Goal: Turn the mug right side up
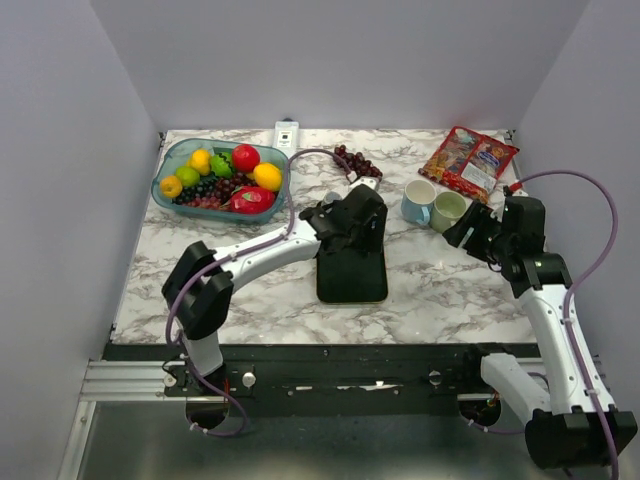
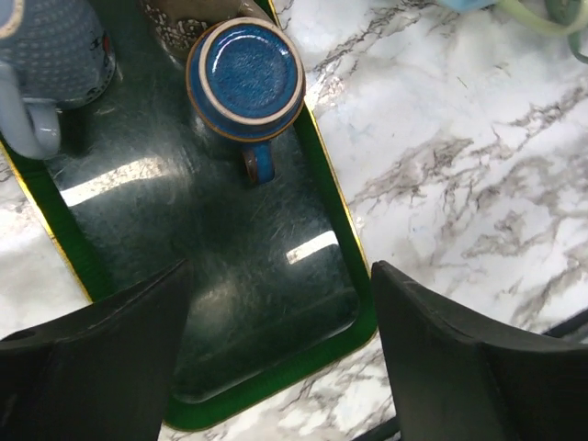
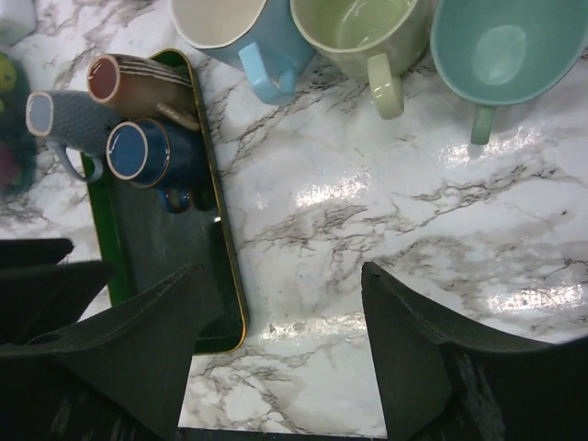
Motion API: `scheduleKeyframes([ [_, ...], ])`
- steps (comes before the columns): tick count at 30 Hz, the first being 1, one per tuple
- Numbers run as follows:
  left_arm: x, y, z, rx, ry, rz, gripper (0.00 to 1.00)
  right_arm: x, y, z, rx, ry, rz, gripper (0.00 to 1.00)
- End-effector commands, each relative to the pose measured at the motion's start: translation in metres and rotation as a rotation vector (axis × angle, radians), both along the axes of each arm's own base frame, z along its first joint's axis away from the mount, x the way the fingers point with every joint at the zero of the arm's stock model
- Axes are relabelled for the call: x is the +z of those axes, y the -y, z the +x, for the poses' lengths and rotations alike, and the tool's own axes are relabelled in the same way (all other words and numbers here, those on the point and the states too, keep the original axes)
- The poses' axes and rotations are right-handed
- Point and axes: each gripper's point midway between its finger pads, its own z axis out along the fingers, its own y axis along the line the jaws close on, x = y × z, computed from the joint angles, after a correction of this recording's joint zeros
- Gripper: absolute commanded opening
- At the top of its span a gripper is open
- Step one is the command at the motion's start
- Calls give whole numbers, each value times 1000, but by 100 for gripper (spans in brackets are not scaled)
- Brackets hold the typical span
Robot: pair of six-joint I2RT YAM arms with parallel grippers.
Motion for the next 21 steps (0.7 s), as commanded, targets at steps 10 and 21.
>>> scheduleKeyframes([
  [10, -57, 22, 40, 104, 58, 126, 65, 15, -15, -12, 82, 56, 47, 76],
  [21, -70, 35, 58, 125, 82, 131, 49, 9, -11, -13, 80, 35, 25, 76],
])
